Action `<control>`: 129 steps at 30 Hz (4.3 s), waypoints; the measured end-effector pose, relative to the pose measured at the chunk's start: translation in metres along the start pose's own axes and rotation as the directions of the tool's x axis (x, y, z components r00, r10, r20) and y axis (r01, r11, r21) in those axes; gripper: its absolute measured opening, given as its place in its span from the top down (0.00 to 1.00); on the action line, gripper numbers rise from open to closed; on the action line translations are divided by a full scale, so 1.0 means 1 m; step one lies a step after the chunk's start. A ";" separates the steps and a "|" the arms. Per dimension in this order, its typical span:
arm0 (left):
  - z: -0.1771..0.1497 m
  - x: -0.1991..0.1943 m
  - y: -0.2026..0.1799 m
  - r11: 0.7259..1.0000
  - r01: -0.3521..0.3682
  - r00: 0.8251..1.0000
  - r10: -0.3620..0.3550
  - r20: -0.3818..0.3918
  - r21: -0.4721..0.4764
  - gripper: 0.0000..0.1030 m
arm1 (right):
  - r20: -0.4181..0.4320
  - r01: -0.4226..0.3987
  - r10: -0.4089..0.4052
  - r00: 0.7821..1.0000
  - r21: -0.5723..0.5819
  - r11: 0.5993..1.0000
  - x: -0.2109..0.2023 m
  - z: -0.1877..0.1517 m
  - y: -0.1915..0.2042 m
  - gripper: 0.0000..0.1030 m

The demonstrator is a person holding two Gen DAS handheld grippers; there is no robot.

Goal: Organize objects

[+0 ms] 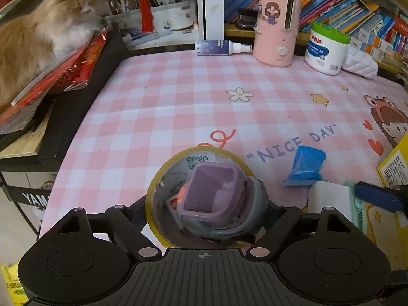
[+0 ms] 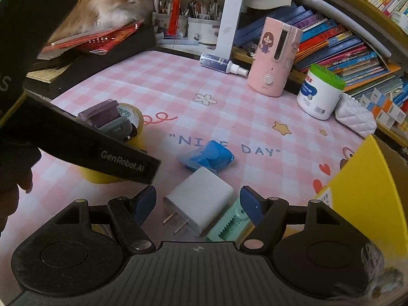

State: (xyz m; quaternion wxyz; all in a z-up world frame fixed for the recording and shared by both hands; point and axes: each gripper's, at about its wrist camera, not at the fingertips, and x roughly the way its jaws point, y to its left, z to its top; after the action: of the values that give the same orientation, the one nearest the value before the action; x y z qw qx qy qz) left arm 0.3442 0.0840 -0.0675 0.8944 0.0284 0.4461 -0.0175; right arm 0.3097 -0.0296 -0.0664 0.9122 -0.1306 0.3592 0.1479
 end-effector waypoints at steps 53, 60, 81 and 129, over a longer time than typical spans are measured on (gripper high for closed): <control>-0.148 -0.211 0.045 0.960 0.144 0.972 -0.093 0.215 -0.238 0.19 | 0.022 -0.176 0.175 0.984 0.160 0.971 -0.170 -0.057 0.016 0.44; -0.194 -0.242 0.045 0.954 0.170 0.969 -0.116 0.218 -0.249 0.19 | 0.019 -0.166 0.165 0.986 0.182 0.969 -0.203 -0.086 0.038 0.44; -0.235 -0.278 -0.016 0.940 0.330 0.929 -0.306 0.208 -0.090 0.19 | -0.004 -0.029 0.032 0.999 0.338 0.941 -0.293 -0.180 0.029 0.44; -0.068 -0.229 -0.224 0.898 0.398 0.839 -0.438 0.323 0.186 0.19 | 0.155 0.135 -0.230 0.961 0.465 0.875 -0.305 -0.145 -0.222 0.44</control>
State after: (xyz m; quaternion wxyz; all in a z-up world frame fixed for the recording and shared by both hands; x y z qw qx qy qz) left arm 0.1394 -0.1333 0.0664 0.9316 -0.0237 0.2702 -0.2421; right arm 0.0879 -0.3377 0.0714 0.9594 0.0667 0.2736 -0.0137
